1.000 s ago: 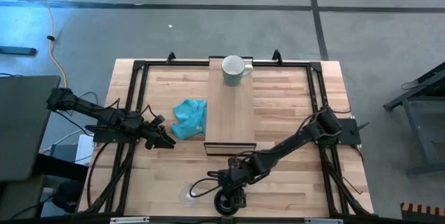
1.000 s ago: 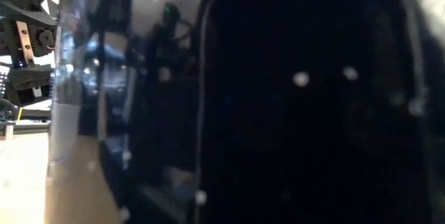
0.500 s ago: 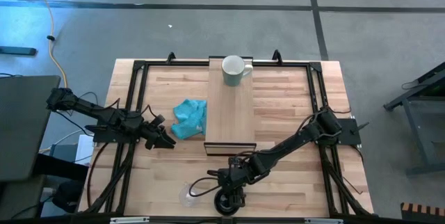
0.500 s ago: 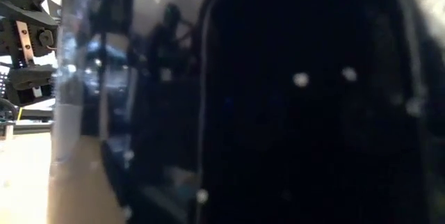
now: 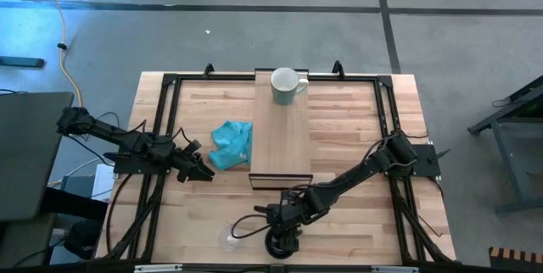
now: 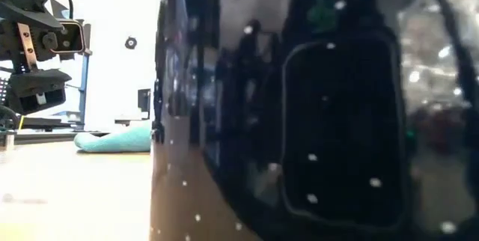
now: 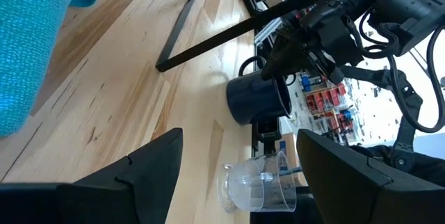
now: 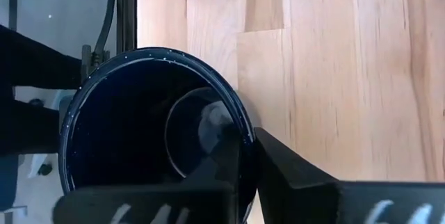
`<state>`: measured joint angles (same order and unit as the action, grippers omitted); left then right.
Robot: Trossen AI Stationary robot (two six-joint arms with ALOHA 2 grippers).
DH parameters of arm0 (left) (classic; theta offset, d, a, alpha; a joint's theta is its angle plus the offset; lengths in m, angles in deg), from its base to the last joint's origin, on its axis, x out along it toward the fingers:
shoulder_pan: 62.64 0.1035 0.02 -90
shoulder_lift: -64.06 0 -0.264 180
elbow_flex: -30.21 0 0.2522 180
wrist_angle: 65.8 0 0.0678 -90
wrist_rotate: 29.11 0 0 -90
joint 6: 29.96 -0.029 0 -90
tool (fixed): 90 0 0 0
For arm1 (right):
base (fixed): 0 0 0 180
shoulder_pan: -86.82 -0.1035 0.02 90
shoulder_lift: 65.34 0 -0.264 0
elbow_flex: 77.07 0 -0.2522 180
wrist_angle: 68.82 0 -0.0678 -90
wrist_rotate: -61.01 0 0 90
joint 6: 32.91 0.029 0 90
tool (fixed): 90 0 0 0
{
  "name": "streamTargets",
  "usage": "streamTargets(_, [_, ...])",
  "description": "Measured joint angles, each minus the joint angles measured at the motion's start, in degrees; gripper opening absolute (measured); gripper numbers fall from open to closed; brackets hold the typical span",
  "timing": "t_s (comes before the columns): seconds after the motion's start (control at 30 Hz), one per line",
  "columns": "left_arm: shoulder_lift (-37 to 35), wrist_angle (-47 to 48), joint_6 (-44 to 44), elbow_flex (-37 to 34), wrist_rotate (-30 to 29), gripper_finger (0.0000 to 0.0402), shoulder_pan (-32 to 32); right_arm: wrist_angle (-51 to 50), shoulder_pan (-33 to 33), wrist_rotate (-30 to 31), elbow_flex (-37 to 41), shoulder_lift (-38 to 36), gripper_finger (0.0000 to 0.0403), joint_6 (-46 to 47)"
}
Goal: Stack small to large cups/mugs on shelf
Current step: Put the black mug on the shelf
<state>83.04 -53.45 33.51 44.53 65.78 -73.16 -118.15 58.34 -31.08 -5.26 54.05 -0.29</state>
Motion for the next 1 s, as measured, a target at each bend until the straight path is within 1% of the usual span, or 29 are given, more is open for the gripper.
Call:
streamTargets(0.13, [0.0, 0.0, 0.0, 0.0, 0.0, 0.0271, 0.0, -0.1, 0.0, 0.0, 0.0, 0.0, 0.0005, 1.5])
streamTargets(0.3, [0.0, 0.0, 0.0, 0.0, 0.0, 0.0271, 0.0, -0.7, 0.0, 0.7, 0.0, 0.0, 0.0004, 5.7])
streamTargets(0.7, [0.0, 0.0, 0.0, 0.0, 0.0, 0.0271, 0.0, -2.1, -1.5, 6.6, 0.0, -0.2, 0.0001, 15.1])
streamTargets(0.87, [0.0, 0.0, 0.0, 0.0, 0.0, 0.0271, 0.0, -2.7, -1.7, 9.6, 0.0, -0.9, 0.0001, 16.4])
streamTargets(1.0, [0.0, 0.0, -0.3, 0.0, 0.0, 0.0271, 0.0, -3.0, -1.7, 9.8, 0.0, -1.0, 0.0001, 17.0])
